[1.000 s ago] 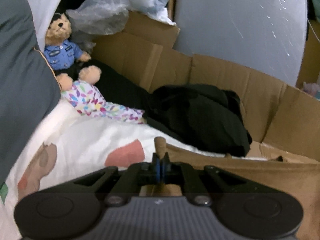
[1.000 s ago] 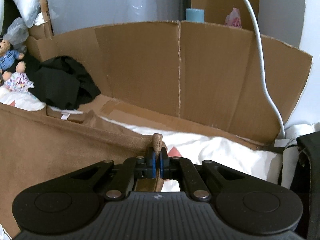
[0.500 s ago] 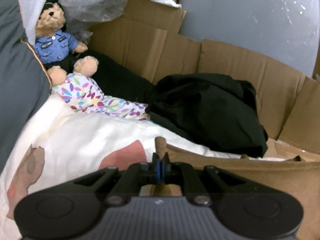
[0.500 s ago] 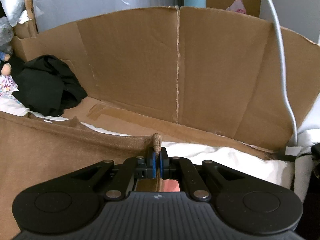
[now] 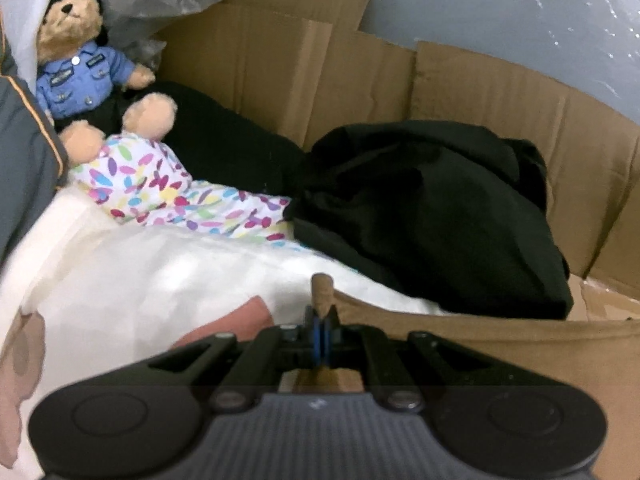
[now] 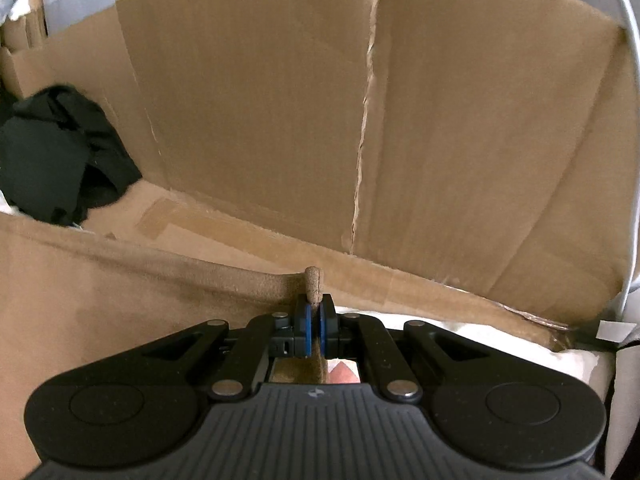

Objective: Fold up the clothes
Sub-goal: 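Lift the folded edge with both grippers and fold it over toward the collar, then lower the fold onto the shirt and open both grippers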

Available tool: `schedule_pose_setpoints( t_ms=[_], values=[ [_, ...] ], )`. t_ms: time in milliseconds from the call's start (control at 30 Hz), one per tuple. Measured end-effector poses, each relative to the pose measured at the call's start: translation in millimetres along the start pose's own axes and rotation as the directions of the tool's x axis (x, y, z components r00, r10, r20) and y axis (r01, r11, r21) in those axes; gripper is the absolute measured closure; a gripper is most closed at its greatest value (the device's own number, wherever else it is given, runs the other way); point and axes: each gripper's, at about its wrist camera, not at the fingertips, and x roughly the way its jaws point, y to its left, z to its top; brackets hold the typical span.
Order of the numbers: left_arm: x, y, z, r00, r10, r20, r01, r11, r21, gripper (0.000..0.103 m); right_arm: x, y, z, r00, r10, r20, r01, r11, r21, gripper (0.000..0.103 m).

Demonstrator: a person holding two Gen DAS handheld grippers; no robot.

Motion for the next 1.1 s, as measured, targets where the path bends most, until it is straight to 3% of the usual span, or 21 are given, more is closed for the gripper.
schedule_pose_setpoints(
  t_ms=[433,567,600,667,967,1100],
  values=[
    [19,-4,3,0.999,0.039,-0.025,-0.037,0.997,0.066,0.1,16,5,7,0.999,-0.034,-0.014,0.034,0.999,-0.028,0.1],
    [19,-15,4,0.997,0.062,-0.045,-0.058,0.995,0.087,0.085,20,7,6,0.998,-0.049,-0.033,0.049,0.999,-0.002,0.093],
    [17,-15,5,0.998,0.055,-0.041,-0.052,0.996,0.077,0.071,18,7,6,0.999,-0.045,-0.031,0.045,0.999,-0.003,0.09],
    [11,-16,5,0.999,0.041,-0.03,-0.039,0.998,0.058,0.057,9,6,6,0.999,-0.04,-0.007,0.04,0.999,-0.01,0.076],
    [-21,-12,-9,0.997,0.04,-0.07,-0.038,0.999,0.028,0.056,-28,-14,-2,1.0,-0.013,-0.007,0.013,1.0,0.006,0.072],
    [-46,-8,-12,0.996,0.046,-0.076,-0.044,0.998,0.035,0.045,-56,-23,-8,1.0,0.011,-0.008,-0.011,1.0,0.014,0.072]
  ],
)
